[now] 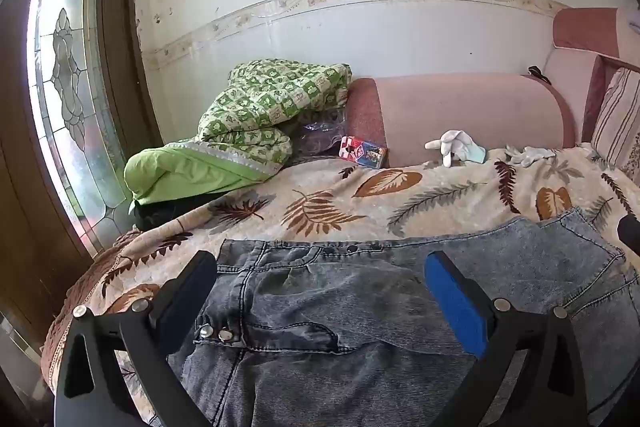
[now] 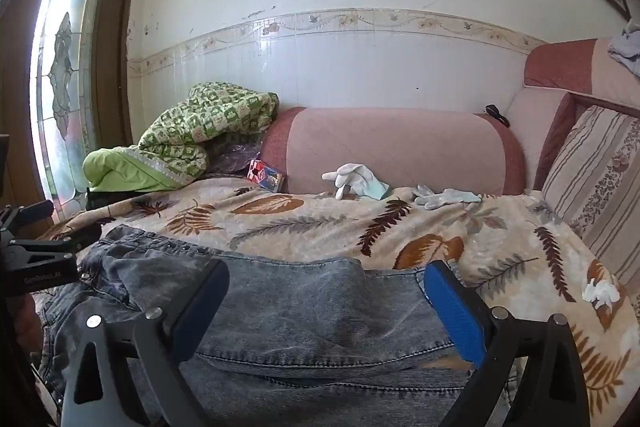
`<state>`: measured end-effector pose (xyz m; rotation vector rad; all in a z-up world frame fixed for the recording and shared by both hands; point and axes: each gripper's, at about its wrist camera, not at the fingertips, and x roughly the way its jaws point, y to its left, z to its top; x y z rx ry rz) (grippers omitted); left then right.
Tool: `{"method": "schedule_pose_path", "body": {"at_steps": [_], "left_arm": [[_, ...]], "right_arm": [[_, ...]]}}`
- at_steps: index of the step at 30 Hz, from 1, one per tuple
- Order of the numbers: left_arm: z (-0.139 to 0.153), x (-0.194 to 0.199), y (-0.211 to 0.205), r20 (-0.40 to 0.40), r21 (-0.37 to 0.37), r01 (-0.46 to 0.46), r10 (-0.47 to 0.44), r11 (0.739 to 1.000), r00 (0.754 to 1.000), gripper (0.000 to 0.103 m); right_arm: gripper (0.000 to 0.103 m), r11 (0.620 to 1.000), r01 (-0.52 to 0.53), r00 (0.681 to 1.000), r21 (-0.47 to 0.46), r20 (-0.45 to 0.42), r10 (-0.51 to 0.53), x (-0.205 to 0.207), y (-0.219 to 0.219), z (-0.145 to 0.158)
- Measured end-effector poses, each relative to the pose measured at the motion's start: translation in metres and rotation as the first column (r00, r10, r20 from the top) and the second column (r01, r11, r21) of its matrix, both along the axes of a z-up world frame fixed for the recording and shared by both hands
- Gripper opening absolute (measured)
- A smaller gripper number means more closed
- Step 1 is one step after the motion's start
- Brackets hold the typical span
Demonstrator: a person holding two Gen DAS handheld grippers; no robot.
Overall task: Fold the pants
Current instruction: 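Position both open tools above the spread grey denim jeans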
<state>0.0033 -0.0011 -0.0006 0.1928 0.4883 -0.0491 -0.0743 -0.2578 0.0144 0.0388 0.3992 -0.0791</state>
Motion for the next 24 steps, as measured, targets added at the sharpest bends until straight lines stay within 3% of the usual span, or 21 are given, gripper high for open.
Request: {"method": "schedule_pose_path", "body": {"at_steps": [4, 8, 24], "left_arm": [[0.0, -0.007, 0.007, 0.041, -0.03, -0.014, 0.015, 0.999, 0.999, 0.103], [0.001, -0.011, 0.013, 0.034, -0.026, -0.032, 0.033, 0.999, 0.999, 0.103], [-0.01, 0.0, 0.009, -0.014, 0.016, -0.042, 0.042, 0.999, 0.999, 0.103]], "right_arm": [[0.099, 0.999, 0.004, 1.0, 0.047, 0.003, -0.004, 0.0, -0.011, 0.001], [0.099, 0.999, 0.017, 1.0, -0.043, -0.023, -0.018, 0.003, 0.001, -0.006], [0.099, 0.987, 0.127, 0.989, 0.095, -0.089, -0.118, 0.009, -0.036, -0.013]]}}
